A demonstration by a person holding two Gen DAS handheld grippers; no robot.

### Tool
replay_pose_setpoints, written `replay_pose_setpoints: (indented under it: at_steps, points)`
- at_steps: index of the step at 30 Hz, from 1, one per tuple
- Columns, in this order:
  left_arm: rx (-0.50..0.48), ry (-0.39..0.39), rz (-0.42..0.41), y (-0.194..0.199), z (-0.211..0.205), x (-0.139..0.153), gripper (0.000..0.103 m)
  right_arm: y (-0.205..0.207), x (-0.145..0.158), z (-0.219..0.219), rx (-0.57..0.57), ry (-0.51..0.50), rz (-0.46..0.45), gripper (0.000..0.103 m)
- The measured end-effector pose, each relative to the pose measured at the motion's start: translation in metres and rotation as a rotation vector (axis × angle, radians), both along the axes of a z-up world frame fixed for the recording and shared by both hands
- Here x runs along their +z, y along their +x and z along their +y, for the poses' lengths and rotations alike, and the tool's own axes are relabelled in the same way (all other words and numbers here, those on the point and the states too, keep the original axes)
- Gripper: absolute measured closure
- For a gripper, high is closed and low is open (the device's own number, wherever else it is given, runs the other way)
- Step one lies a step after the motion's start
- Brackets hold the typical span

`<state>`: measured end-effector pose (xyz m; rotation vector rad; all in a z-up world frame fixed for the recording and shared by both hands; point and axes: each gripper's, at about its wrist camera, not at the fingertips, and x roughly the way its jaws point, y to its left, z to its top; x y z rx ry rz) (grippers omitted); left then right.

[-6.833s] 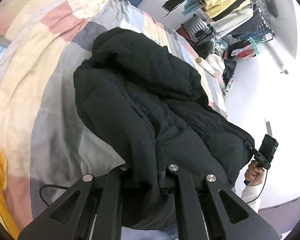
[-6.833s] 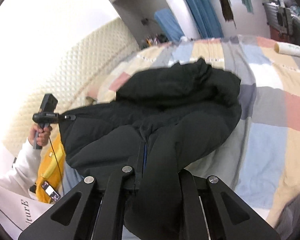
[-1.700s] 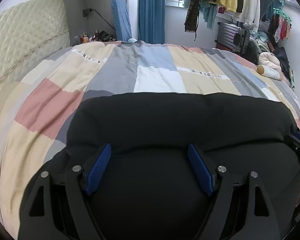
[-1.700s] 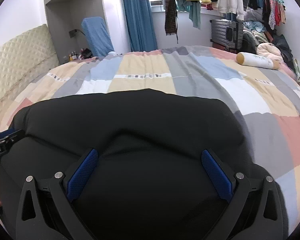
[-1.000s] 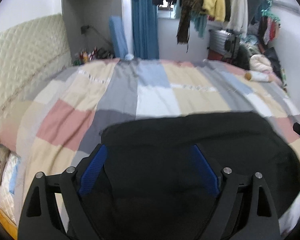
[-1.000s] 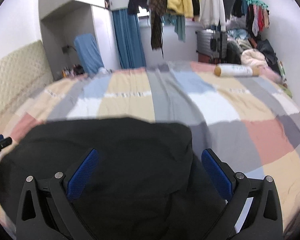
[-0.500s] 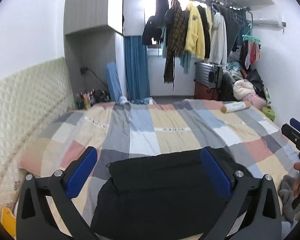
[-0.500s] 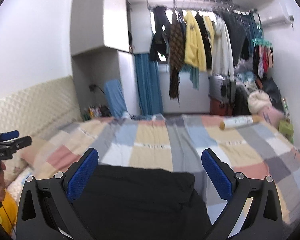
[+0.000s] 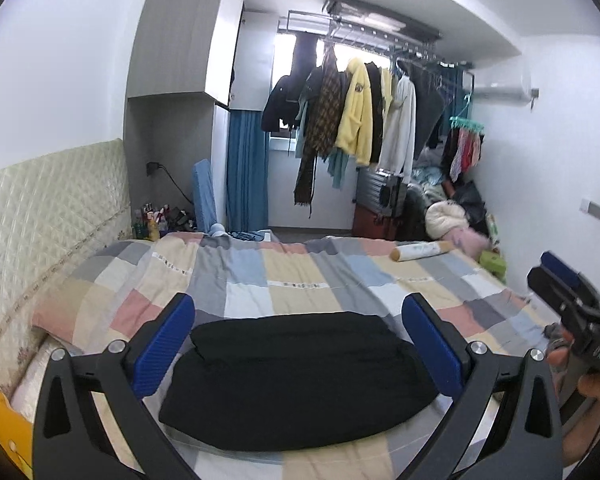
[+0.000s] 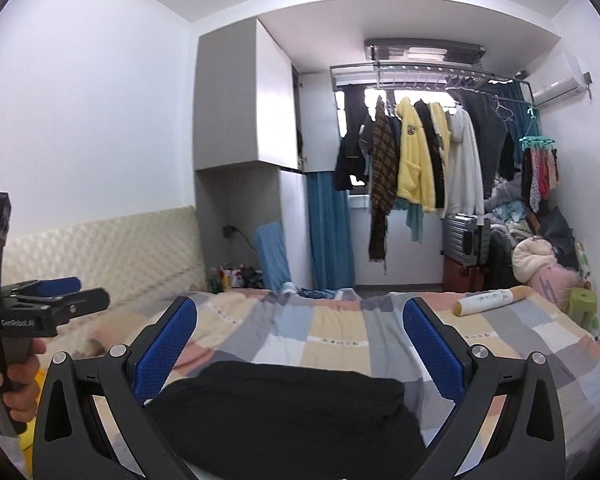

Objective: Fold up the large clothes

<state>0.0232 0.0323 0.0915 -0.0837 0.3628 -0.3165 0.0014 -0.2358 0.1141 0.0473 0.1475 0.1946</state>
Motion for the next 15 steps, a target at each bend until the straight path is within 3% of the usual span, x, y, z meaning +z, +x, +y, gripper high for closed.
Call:
replay_pose_setpoints:
  at_steps: [5,9,15]
  points:
    - [-0.003,-0.027,0.008,-0.022,0.001,-0.014,0.000,-0.025,-0.011,0.005,0.026,0.026,-0.001,0.000]
    - [0.001,-0.005,0.034,-0.032,-0.005,-0.033,0.000,-0.038,-0.030,0.012,0.036,0.042,0.028,0.000]
    - [0.036,0.001,0.112,-0.042,-0.006,-0.070,0.000,-0.050,-0.063,0.019,0.014,0.052,0.099,0.000]
